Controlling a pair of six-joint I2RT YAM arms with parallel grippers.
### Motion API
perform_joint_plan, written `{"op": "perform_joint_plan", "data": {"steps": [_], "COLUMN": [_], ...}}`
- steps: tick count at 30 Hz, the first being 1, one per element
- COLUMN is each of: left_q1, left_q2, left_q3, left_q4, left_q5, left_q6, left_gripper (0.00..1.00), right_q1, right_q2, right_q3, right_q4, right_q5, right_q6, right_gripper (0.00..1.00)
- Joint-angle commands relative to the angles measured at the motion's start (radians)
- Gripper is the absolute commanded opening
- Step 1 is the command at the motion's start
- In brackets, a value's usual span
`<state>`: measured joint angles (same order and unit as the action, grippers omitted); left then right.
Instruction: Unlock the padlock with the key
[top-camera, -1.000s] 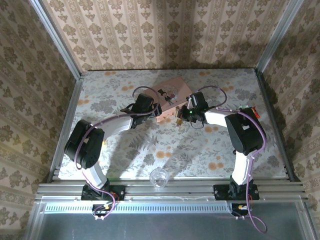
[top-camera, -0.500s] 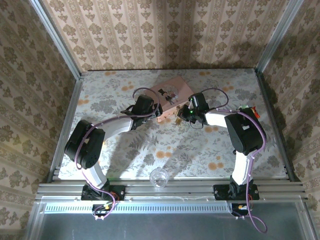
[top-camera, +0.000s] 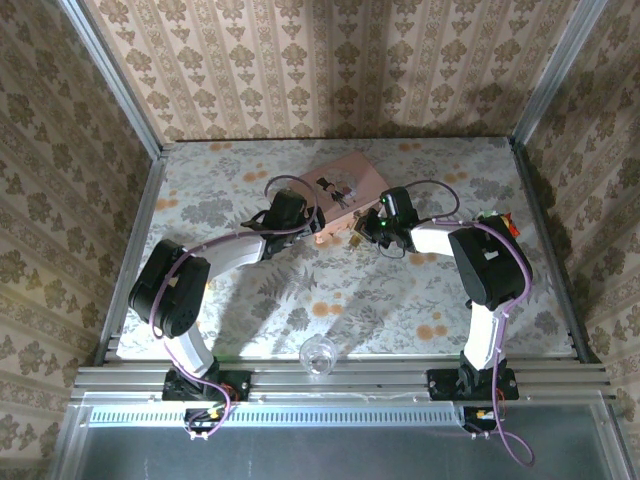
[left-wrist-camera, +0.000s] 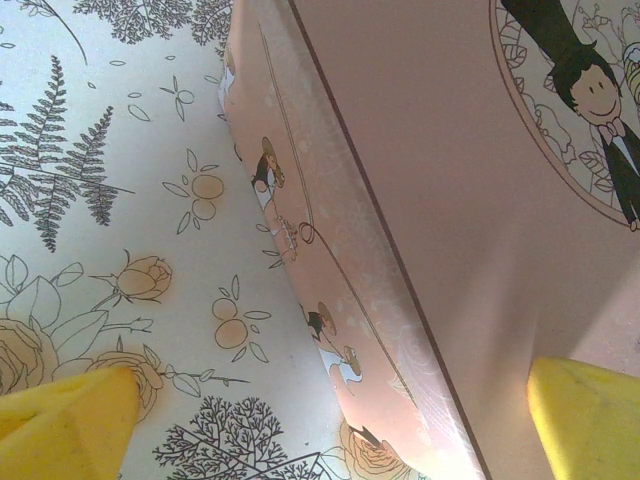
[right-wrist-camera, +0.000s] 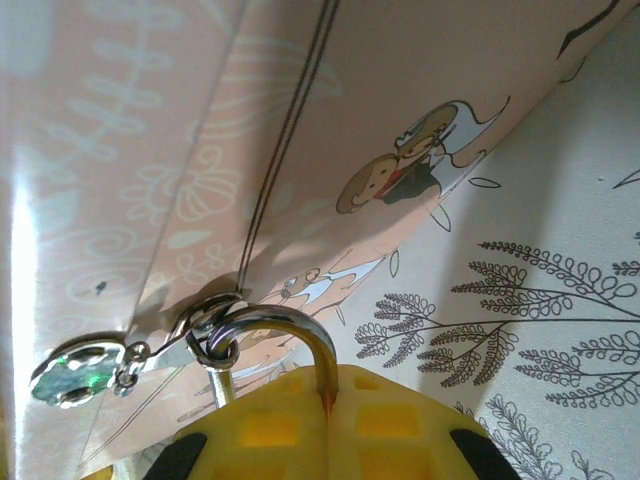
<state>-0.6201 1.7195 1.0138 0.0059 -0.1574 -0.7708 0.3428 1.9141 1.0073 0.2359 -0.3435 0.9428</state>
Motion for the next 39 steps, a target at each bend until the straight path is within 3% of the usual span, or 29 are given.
{"op": "perform_joint_plan", "data": {"steps": [1,14,18,21,39], "left_q1": [0.009,0.029,0.033,0.033,0.039], "left_q2": [0.032,0.032,0.033,0.034,0.049], "left_q3": [-0.041,-0.056,-0.060,-0.058,-0.060], "left_q4": [-0.148,-0.161,-0.161,-0.159,-0.149], "left_q5": [0.010,0.004,0.007,0.009,0.026], "left_q6": [0.003,-0.012,-0.012,-0.012,-0.024], "left_gripper": [1.00,0.87,0.86,0.86,0.82], "right_q1": [-0.028,-0.049,-0.059,-0.060,-0.086], "right_q2": [0.004,-0.042,-0.042,-0.038,-0.061], "right_q3": [-0.016,-0.071,-0.073,-0.066,-0.110], "right_q4": [0.051,0.077,0.099,0.112,0.172], "right_q5": [0.077,0.112,0.105,0.094,0.125], "right_q6": [0.056,0.080,0.083,0.081,0.160], "right_gripper": [0.00,0.00,0.04,0.00,0.00]}}
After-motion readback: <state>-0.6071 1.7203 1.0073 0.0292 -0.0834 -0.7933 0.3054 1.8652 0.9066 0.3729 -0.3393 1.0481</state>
